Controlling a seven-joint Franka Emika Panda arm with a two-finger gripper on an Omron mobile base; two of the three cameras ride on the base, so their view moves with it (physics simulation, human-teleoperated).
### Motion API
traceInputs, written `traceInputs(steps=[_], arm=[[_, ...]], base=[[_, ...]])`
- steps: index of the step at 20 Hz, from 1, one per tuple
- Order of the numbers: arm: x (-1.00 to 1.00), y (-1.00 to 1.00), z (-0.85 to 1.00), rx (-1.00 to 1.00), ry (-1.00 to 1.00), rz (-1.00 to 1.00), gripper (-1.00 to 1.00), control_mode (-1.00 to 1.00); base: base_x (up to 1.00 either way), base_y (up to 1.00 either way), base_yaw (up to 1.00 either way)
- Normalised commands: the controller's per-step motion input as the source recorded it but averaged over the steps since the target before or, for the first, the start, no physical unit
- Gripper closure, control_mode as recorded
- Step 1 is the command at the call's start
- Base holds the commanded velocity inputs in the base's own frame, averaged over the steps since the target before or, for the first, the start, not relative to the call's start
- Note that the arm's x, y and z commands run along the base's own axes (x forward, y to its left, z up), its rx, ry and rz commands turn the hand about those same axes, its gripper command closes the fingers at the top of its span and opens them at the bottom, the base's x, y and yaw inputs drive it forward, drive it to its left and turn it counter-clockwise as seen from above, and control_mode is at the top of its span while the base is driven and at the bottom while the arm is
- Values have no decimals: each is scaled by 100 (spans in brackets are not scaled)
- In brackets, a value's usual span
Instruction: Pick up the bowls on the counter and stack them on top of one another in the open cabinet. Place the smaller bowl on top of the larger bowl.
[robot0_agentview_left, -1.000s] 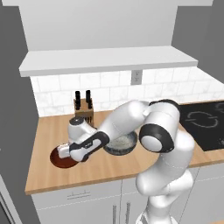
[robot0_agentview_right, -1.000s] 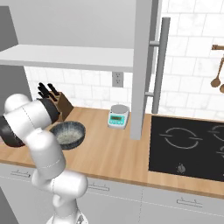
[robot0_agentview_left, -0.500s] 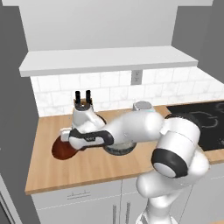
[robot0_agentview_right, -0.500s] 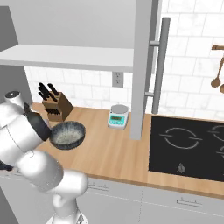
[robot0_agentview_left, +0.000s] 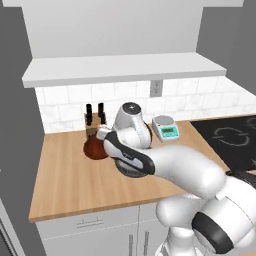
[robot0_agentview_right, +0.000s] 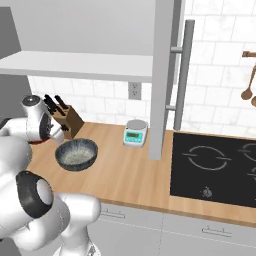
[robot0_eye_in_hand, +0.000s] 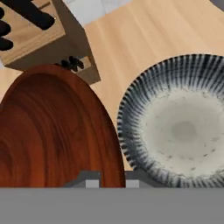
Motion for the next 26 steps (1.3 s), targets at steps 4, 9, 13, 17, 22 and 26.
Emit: traceInputs(steps=[4, 9, 13, 17, 22, 26], arm=[[0, -100, 3, 5, 11, -39, 100, -100], [11, -65, -15, 1, 14, -24, 100, -100], [3, -22, -40, 0, 14, -12, 100, -100], [0, -30, -46, 0, 12, -9, 100, -100], [0, -18, -3, 2, 2, -3, -100, -100], [0, -14, 92, 12, -5, -2, -100, -100]], base=[[0, 0, 0], [0, 0, 0], [0, 0, 0], [0, 0, 0], [0, 0, 0], [0, 0, 0]])
